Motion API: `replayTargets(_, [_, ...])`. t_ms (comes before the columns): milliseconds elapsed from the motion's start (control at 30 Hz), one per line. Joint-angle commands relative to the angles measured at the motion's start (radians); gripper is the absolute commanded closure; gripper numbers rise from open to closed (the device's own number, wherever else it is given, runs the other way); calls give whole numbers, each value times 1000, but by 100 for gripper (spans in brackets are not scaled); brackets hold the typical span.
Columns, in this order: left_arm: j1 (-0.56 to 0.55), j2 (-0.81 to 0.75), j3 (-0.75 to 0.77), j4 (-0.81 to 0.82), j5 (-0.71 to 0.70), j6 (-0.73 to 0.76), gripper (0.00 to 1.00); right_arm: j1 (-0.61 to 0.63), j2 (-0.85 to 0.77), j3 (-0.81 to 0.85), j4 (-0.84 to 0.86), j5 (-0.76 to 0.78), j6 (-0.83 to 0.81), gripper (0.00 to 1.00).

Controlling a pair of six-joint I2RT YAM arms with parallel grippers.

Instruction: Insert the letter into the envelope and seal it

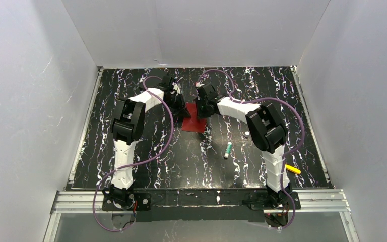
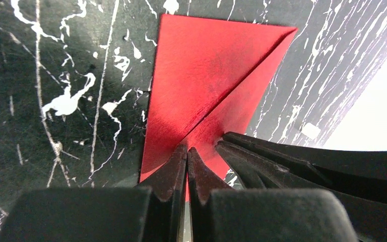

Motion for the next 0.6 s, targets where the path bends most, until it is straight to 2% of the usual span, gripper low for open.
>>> replayTargets(0, [6, 56, 2, -138, -114, 77, 100, 8, 111, 49, -56, -8, -95, 81])
replayTargets(133, [7, 85, 22, -165, -76, 88, 100, 47, 191, 187, -168, 64, -150, 83])
replayTargets(300, [7, 101, 36, -195, -86, 97, 100, 84, 225, 216, -211, 152, -143, 85])
replayTargets(467, [19, 107, 19, -186, -71, 70, 100, 93, 218, 212, -198, 172, -127, 85])
replayTargets(567, [27, 102, 4, -172, -61, 64, 100, 96, 166, 177, -111, 132, -132, 83])
